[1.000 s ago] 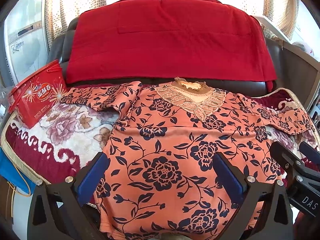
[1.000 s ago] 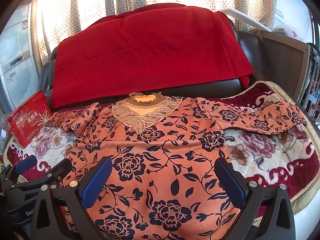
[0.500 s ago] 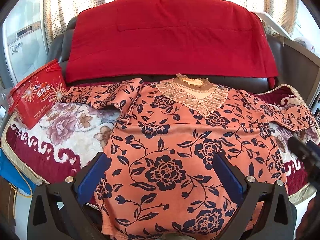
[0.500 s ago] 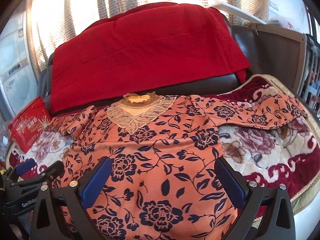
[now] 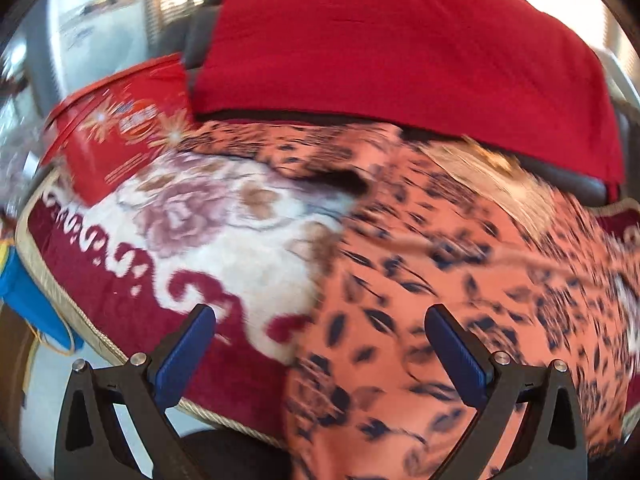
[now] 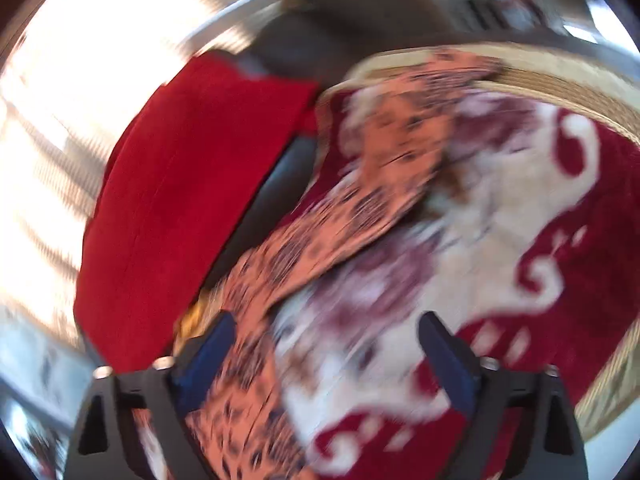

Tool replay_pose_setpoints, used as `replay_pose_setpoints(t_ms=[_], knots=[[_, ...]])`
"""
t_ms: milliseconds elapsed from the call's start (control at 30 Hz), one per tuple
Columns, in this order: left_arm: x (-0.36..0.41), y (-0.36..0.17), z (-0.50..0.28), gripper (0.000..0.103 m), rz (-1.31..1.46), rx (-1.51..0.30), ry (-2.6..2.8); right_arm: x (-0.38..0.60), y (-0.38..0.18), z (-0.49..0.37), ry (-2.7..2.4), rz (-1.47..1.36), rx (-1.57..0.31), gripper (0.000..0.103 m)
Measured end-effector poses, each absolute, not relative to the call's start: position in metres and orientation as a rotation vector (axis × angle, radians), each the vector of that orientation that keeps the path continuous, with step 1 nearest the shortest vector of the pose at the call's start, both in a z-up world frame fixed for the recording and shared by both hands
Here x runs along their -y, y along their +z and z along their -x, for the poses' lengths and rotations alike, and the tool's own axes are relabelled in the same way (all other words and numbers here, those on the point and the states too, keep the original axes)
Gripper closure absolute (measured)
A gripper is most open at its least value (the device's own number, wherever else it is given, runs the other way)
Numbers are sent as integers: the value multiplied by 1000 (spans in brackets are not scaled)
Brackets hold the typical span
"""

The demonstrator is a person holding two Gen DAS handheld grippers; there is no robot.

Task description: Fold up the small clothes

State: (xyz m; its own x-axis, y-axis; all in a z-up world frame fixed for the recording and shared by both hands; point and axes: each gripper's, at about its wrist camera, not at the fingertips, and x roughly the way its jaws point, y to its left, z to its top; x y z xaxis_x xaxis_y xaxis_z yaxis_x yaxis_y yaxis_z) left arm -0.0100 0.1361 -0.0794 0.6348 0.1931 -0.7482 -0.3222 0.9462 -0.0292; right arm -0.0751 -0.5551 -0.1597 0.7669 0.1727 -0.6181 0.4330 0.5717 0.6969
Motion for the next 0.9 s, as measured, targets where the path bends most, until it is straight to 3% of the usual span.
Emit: replay_pose_setpoints(t_ms=[333, 467, 533, 567, 600, 733, 900], knots=[[-175, -120, -8, 0, 284, -858, 199, 658, -167, 7, -285, -1121, -593, 34], [-197, -131, -3, 0, 487, -845, 134, 660, -169, -18, -338, -1113, -622, 34], [-208, -137, -1, 0, 569, -835, 141, 657, -162, -37, -385, -1039, -658, 59], [-214, -141, 0, 0, 622, -836, 140, 654, -161, -44, -412, -1002, -685, 92], [-218, -142, 1, 0, 657, -825, 137, 652, -158, -51, -438, -967, -710, 97], [-217, -140, 4, 0, 656, -786, 127, 616, -104, -84, -412, -760, -705, 97], [-214, -138, 3, 0, 653, -756, 82, 475, -2, -128, -109, -486, -612, 97]])
